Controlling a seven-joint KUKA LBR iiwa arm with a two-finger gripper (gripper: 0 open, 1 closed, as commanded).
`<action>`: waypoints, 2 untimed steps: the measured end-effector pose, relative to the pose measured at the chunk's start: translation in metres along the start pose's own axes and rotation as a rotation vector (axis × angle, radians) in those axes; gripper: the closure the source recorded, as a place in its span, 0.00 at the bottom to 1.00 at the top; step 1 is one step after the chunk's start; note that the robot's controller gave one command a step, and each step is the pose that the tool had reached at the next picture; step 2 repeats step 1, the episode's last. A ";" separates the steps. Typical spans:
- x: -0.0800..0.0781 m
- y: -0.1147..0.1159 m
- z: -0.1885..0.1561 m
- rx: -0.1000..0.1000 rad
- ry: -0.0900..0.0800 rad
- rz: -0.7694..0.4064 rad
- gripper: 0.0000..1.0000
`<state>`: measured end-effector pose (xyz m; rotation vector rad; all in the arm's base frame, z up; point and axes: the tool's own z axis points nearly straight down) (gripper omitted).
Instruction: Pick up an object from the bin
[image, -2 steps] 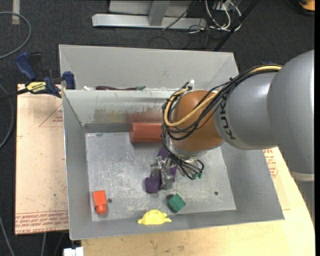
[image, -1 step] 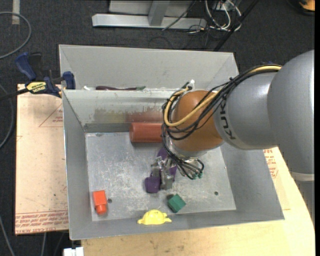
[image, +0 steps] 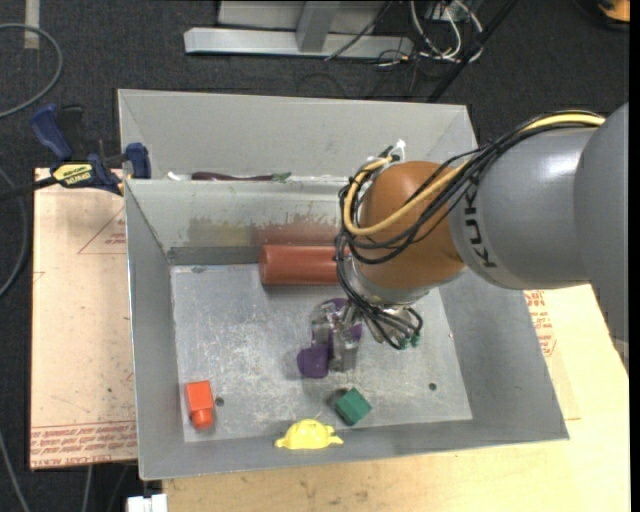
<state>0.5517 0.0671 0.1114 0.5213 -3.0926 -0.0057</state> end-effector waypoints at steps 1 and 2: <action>0.013 -0.003 -0.122 0.002 -0.010 -0.065 1.00; 0.013 -0.003 -0.122 0.002 -0.010 -0.065 1.00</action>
Offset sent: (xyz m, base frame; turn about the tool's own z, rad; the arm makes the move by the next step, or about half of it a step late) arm 0.0000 0.0000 0.0000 0.0000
